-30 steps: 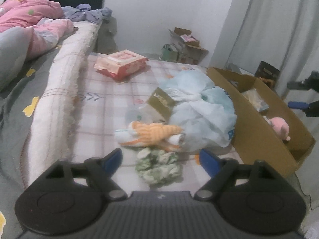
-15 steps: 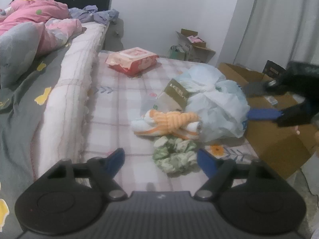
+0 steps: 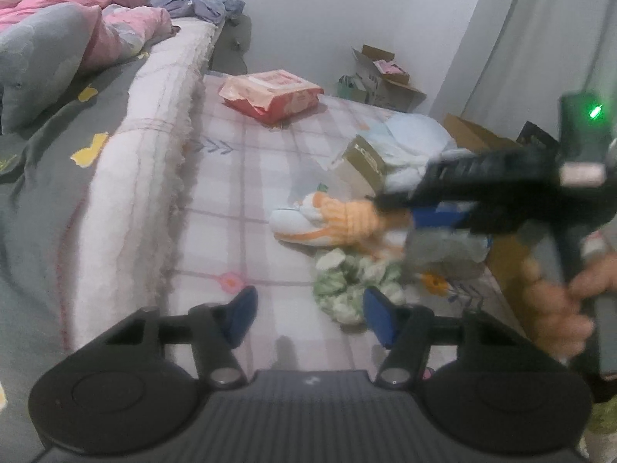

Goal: Organize soft objects

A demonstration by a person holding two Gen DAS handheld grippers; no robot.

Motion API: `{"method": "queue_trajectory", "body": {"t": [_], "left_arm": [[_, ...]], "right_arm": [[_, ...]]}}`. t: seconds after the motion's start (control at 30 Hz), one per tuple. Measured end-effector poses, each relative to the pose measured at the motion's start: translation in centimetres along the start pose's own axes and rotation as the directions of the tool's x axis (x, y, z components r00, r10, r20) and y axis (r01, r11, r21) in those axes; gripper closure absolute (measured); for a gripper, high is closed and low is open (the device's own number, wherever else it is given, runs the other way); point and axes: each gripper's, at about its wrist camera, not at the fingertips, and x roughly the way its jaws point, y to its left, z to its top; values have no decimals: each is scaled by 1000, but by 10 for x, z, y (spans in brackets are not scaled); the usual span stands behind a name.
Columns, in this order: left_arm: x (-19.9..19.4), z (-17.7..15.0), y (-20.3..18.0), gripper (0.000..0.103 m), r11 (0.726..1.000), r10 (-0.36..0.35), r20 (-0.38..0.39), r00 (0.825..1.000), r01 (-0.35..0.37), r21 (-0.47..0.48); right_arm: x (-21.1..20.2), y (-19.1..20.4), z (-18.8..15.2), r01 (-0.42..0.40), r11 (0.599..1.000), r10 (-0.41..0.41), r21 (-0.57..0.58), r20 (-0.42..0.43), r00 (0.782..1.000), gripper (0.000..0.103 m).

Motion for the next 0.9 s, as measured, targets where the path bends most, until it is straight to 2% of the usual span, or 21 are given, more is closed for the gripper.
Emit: {"method": "queue_trajectory", "body": {"t": [0.07, 0.1, 0.23, 0.27, 0.3, 0.37, 0.43, 0.5, 0.6, 0.67, 0.8, 0.9], "left_arm": [[-5, 3, 4, 42, 1000, -2, 7, 1000, 2, -3], [-7, 4, 6, 42, 1000, -4, 11, 1000, 4, -3], [-11, 8, 10, 42, 1000, -4, 23, 1000, 3, 2], [-11, 9, 10, 42, 1000, -1, 26, 1000, 1, 4], [-10, 11, 11, 42, 1000, 2, 27, 1000, -2, 5], [-6, 13, 12, 42, 1000, 4, 27, 1000, -4, 1], [-2, 16, 14, 42, 1000, 2, 27, 1000, -2, -10], [0, 16, 15, 42, 1000, 3, 25, 1000, -3, -19], [1, 15, 18, 42, 999, 8, 24, 1000, -7, -31], [1, 14, 21, 42, 999, 14, 22, 1000, -13, -36], [1, 13, 28, 41, 999, 26, 8, 1000, -26, -48], [3, 14, 33, 41, 998, 34, 5, 999, -33, -54]], "right_arm": [[14, -3, -6, -21, 999, 23, 26, -60, 998, 57], [20, -4, -11, -55, 997, 59, 47, -96, 994, 57], [34, -4, -24, -189, 973, 213, 130, -208, 955, 57], [35, -3, -23, -203, 970, 228, 133, -222, 948, 56], [33, -1, -21, -203, 972, 227, 121, -228, 947, 56], [24, 6, -8, -176, 983, 182, 49, -205, 962, 56], [13, 20, 11, -133, 989, 123, -56, -162, 979, 56], [6, 42, 32, -72, 978, 49, -197, -118, 992, 56], [14, 79, 53, -5, 900, -33, -436, -79, 996, 58], [38, 97, 65, 31, 840, -95, -542, -91, 991, 66], [96, 116, 74, 63, 717, -228, -694, -149, 962, 72], [129, 121, 63, 43, 672, -292, -739, -211, 933, 82]]}}
